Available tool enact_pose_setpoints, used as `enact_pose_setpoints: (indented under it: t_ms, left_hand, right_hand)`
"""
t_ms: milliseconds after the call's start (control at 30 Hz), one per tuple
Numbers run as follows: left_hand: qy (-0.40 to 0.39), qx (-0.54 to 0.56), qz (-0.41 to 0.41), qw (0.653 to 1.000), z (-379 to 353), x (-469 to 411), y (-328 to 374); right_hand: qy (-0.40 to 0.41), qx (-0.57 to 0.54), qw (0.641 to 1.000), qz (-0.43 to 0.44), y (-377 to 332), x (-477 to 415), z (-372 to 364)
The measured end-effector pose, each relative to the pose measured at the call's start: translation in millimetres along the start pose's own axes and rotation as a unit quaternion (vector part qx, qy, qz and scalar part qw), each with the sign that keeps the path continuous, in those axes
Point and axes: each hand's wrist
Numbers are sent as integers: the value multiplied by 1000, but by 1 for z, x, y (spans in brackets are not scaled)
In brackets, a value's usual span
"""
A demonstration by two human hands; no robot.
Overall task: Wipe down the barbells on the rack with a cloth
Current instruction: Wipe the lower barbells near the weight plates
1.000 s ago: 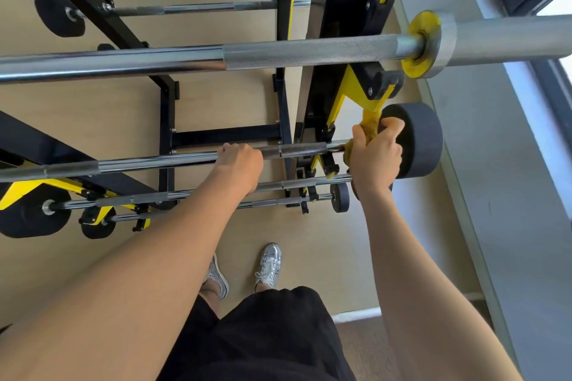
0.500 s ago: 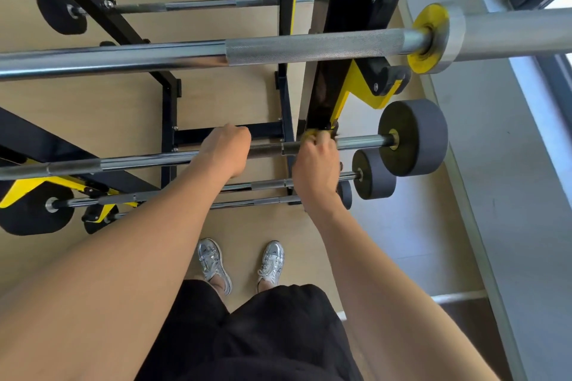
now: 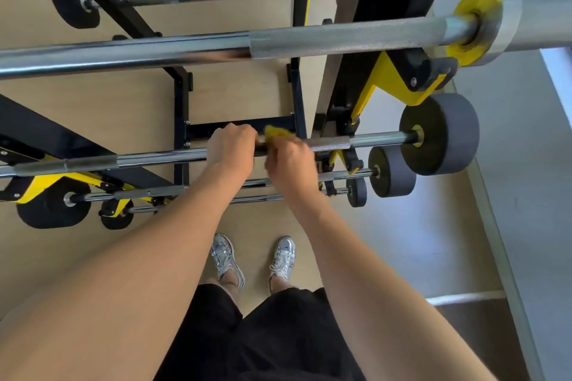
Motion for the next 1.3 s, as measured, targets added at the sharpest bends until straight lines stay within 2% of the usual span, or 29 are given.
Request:
enact_pose_setpoints:
  t_ms: [67, 100, 167, 267, 333, 467, 533, 567, 667, 700, 733, 833, 867, 900, 967, 1033, 1100, 1133, 1233, 1300]
  left_hand:
    - [10, -2, -8, 1000, -5, 1, -8]
    - [10, -4, -12, 1000, -7, 2, -13]
    - [8, -6, -11, 1000, -10, 3, -19]
    - [27, 16, 2, 1000, -17, 4, -26]
    - [31, 66, -10, 997, -21, 4, -31]
    - [46, 116, -41, 991, -32, 6, -40]
    - [51, 133, -59, 988, -37, 9, -45]
    - [49, 141, -66, 987, -38, 9, -46]
    - [37, 146, -84, 985, -39, 7, -51]
    - [36, 141, -88, 985, -38, 7, -51]
    - [35, 130, -91, 987, -38, 6, -52]
    - [28, 95, -96, 990, -35, 2, -55]
    - [25, 92, -100, 990, -34, 1, -56]
    - [20, 97, -103, 990, -33, -1, -57]
    - [6, 121, -105, 987, -31, -1, -57]
    - [-1, 126, -102, 987, -31, 0, -57]
    - [-1, 104, -102, 989, -34, -1, -56]
    - [-2, 94, -102, 990, -35, -2, -56]
    - [-26, 27, -116, 993, -40, -5, -55]
    - [-42, 1, -120, 992, -45, -7, -55]
  right_hand:
    - [-54, -6, 995, 80, -5, -3, -6]
    - [-68, 10, 994, 86, -2, -7, -1]
    - [-52, 56, 997, 16, 13, -11, 12]
    - [59, 39, 986, -151, 23, -6, 15]
    - [67, 15, 980, -187, 1, -1, 0]
    - [-22, -39, 999, -29, -30, 1, -21]
    - [-50, -3, 999, 7, -15, -6, -1]
    - [-32, 15, 999, -19, -2, -8, 10]
    - [80, 0, 979, -185, 16, 2, 24]
    - [100, -11, 976, -193, 7, 5, 16]
    - [83, -17, 983, -163, -9, 9, 1]
    - [-18, -37, 999, 12, -45, 19, -36]
    - [-23, -36, 999, 33, -42, 17, -34]
    - [-11, -26, 999, 25, -32, 14, -26]
    - [60, 10, 997, -55, 3, 15, -4]
    - [150, 12, 975, -165, 32, 19, 14]
    - [182, 6, 956, -229, 25, 22, 5]
    - [177, 1, 961, -212, 12, 24, -9]
    - [83, -37, 996, -25, -32, 29, -48]
    - [40, -26, 998, 51, -35, 24, -50]
Point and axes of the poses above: each hand's wrist, its own x-axis away from the middle knuckle, its own z-axis out of the back of the hand, y = z × x, and after that the axes turned 4 degrees about -y, right-handed
